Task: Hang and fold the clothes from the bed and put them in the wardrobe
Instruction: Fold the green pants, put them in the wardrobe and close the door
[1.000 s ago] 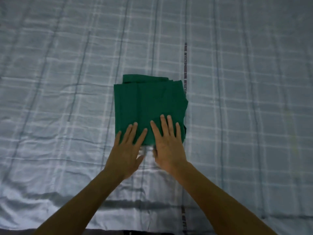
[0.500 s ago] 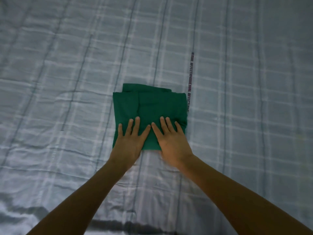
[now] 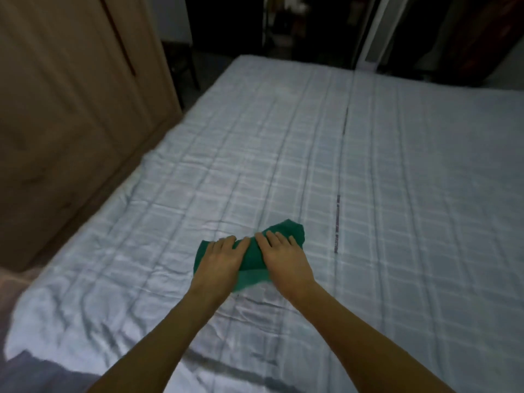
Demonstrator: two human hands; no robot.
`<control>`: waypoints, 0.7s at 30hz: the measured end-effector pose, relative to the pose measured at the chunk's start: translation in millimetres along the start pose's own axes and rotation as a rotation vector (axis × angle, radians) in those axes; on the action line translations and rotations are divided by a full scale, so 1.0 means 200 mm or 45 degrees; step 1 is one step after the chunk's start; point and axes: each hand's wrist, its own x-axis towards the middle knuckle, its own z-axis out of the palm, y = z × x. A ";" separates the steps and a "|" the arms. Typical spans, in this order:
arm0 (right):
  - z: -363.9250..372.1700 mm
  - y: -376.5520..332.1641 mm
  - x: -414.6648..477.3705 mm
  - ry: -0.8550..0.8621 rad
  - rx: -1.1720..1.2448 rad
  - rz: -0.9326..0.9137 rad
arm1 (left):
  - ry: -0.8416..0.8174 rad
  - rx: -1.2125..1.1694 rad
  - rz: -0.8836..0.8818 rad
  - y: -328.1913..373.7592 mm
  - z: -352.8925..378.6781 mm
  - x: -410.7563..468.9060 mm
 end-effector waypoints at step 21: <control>-1.49 -2.36 0.16 0.504 0.010 -1.013 | 0.487 0.560 -0.729 -1.01 -2.21 -1.46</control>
